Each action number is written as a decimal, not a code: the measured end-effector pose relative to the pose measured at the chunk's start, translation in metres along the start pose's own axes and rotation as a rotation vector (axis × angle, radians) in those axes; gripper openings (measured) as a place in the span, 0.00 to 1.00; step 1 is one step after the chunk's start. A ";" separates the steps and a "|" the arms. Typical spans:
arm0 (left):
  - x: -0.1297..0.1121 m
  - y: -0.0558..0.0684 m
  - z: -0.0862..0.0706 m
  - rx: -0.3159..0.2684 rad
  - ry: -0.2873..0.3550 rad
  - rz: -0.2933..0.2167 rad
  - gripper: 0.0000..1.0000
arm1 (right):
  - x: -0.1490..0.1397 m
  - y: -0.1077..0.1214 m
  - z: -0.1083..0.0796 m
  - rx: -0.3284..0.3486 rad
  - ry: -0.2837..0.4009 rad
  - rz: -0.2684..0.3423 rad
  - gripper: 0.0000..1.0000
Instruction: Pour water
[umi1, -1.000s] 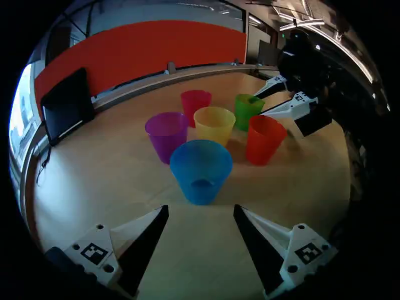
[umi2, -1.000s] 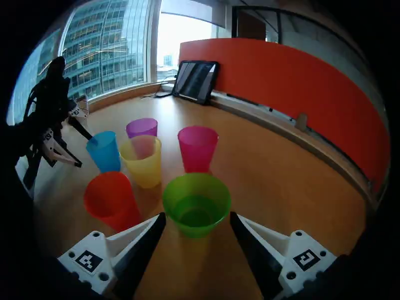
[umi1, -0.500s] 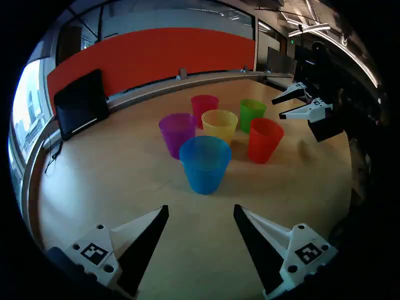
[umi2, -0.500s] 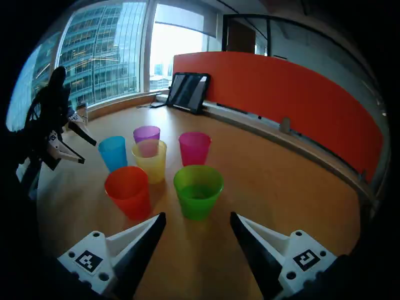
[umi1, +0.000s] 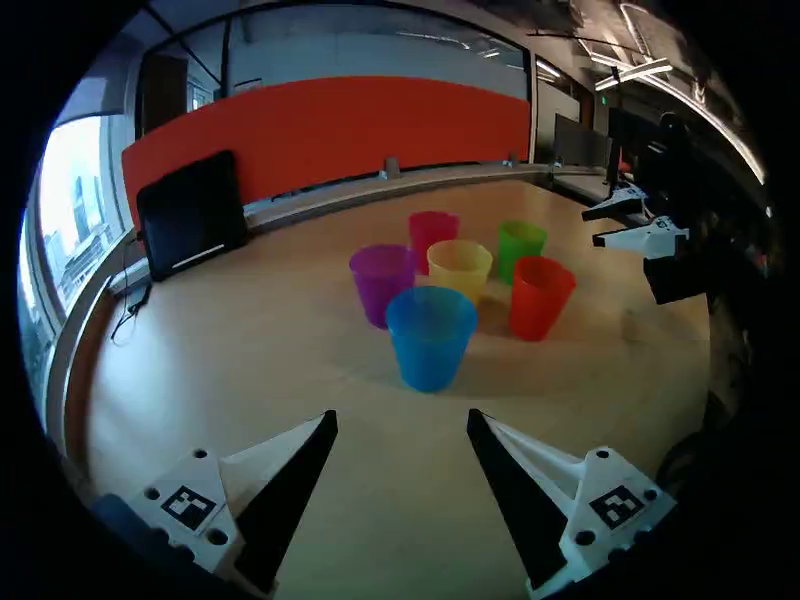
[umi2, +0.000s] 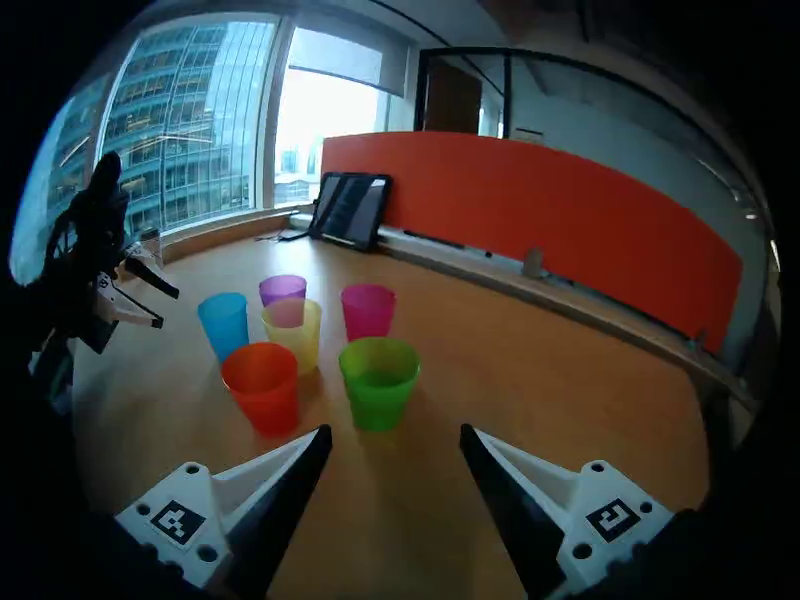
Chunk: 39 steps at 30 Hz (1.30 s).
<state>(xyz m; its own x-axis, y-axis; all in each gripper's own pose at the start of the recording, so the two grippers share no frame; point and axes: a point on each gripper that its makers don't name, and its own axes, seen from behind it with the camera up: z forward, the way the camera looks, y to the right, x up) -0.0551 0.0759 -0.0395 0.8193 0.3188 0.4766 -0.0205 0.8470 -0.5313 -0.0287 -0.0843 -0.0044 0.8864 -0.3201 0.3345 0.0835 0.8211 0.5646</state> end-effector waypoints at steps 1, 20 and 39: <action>0.002 -0.003 -0.001 0.011 0.011 -0.007 0.97 | 0.002 0.002 -0.002 -0.012 0.011 0.004 0.99; 0.068 -0.047 -0.036 0.265 0.320 -0.003 0.96 | 0.054 0.031 -0.037 -0.227 0.245 0.037 0.99; 0.094 -0.063 -0.064 0.411 0.520 -0.078 0.97 | 0.063 0.061 -0.064 -0.445 0.403 0.176 0.99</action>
<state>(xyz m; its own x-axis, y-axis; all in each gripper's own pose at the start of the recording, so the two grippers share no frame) 0.0604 0.0248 -0.0059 0.9948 0.0899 0.0483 -0.0818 0.9853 -0.1499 0.0616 -0.0238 0.0029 0.9990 -0.0300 0.0340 0.0253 0.9913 0.1295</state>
